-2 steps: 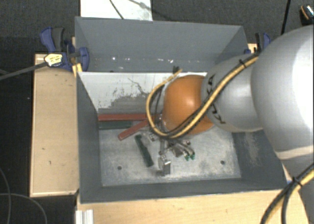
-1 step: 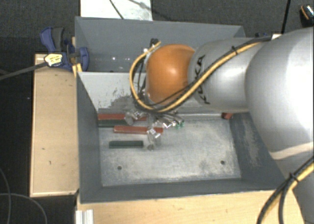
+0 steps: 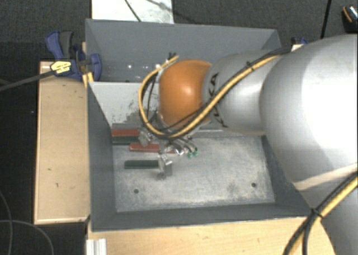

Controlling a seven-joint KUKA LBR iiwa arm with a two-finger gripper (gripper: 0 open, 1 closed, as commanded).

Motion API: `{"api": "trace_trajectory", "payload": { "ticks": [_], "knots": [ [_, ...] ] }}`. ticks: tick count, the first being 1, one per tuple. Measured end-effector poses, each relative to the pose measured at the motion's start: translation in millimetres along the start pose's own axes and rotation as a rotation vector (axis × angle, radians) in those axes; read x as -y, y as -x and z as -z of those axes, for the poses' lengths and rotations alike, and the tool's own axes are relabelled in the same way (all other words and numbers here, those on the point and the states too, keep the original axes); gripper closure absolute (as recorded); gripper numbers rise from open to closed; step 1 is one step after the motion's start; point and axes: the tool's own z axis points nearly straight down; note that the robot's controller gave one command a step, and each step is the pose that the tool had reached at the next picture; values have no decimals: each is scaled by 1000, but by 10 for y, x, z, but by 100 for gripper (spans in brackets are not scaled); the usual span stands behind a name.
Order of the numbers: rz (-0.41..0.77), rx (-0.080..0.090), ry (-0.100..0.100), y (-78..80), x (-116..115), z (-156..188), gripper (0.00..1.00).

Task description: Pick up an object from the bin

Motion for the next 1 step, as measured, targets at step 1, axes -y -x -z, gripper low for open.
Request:
{"api": "trace_trajectory", "payload": {
  "ticks": [1],
  "knots": [
    [24, -3, 0, -372, -13, 1, 0]
  ]
}}
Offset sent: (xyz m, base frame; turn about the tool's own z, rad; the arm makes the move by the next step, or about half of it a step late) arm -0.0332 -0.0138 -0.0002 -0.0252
